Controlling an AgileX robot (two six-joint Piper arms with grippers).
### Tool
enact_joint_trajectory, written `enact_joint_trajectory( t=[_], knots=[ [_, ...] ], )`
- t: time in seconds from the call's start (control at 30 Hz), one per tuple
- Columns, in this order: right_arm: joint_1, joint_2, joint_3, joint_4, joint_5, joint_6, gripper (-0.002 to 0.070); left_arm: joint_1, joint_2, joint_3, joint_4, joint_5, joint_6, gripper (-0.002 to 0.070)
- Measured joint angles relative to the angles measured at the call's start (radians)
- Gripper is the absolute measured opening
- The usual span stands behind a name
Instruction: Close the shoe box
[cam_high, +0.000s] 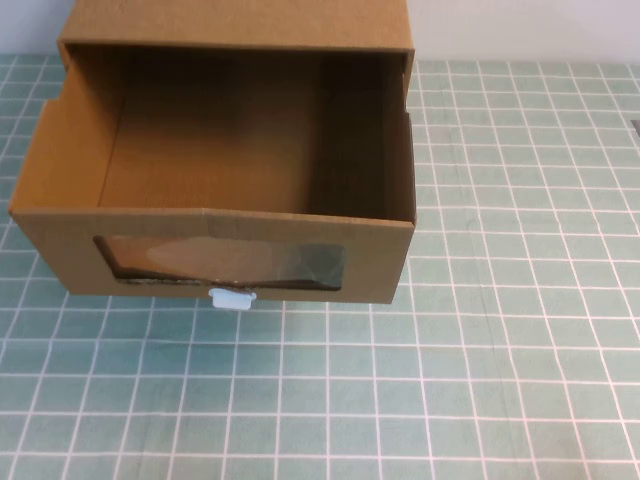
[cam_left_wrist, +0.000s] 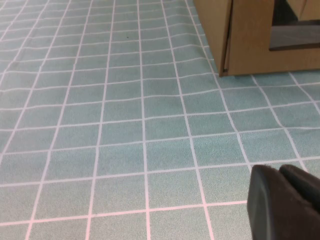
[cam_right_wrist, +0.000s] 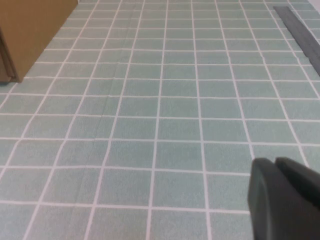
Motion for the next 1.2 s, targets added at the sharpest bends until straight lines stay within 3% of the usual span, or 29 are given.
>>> enact_joint_trajectory(
  t=[0.87,1.2],
  knots=[
    [0.000,0.000,0.000,0.000,-0.013,0.000,-0.0014,0.000,0.000,0.002,-0.005,-0.054,-0.006,-0.0005],
    [0.000,0.000,0.000,0.000,-0.253,0.000,-0.0014,0.000,0.000,0.002,-0.007,-0.266,-0.068,-0.0005]
  ],
)
